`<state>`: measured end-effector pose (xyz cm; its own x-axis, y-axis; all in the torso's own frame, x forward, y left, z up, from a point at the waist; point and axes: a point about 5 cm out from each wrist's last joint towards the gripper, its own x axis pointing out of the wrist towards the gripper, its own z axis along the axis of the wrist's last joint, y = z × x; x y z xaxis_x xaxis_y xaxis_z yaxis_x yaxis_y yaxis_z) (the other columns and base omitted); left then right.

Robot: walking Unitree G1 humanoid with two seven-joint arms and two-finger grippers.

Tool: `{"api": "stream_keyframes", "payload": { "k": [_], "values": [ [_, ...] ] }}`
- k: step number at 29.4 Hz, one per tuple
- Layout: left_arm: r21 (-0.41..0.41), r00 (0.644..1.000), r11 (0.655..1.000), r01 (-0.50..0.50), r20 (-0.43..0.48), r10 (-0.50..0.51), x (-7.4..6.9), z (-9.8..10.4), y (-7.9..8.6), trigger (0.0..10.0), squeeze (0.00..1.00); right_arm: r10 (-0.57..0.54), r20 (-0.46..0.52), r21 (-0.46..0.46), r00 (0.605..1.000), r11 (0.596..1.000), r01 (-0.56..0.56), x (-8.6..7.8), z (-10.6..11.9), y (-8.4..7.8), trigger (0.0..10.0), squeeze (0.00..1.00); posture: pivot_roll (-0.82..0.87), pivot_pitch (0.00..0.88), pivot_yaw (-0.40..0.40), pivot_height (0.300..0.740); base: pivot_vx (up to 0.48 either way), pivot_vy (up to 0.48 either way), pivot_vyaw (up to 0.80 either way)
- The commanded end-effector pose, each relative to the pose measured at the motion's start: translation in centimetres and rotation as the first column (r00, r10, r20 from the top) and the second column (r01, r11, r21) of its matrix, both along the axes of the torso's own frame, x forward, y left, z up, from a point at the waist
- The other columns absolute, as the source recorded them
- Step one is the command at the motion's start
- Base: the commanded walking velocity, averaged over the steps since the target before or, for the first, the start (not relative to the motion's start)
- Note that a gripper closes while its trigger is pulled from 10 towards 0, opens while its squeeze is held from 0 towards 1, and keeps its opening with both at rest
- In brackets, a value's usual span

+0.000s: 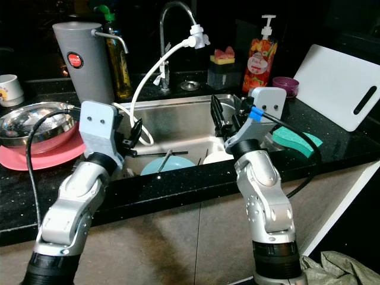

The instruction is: Kitchen organization

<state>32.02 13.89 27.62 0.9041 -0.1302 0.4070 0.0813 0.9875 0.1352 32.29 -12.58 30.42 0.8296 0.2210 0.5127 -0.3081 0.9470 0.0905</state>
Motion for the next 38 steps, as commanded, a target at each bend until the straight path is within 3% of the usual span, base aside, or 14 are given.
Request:
{"api": "stream_keyframes", "payload": {
  "k": [1, 38],
  "values": [
    [0.007, 1.000, 1.000, -0.014, -0.004, 0.014, 0.04, -0.28, 0.23, 10.0, 0.00, -0.007, 0.021, -0.004, 1.000, 1.000, 0.008, -0.30, 0.26, -0.09, 10.0, 0.00, 0.05, 0.104, -0.020, 0.740, 0.000, 0.000, 0.00],
    [0.014, 1.000, 1.000, -0.012, 0.001, 0.012, 0.10, -0.23, 0.07, 10.0, 0.00, -0.004, 0.023, -0.008, 1.000, 1.000, 0.004, -0.23, 0.28, 0.02, 10.0, 0.00, 0.05, 0.097, -0.022, 0.740, 0.000, 0.000, 0.00]
  ]
}}
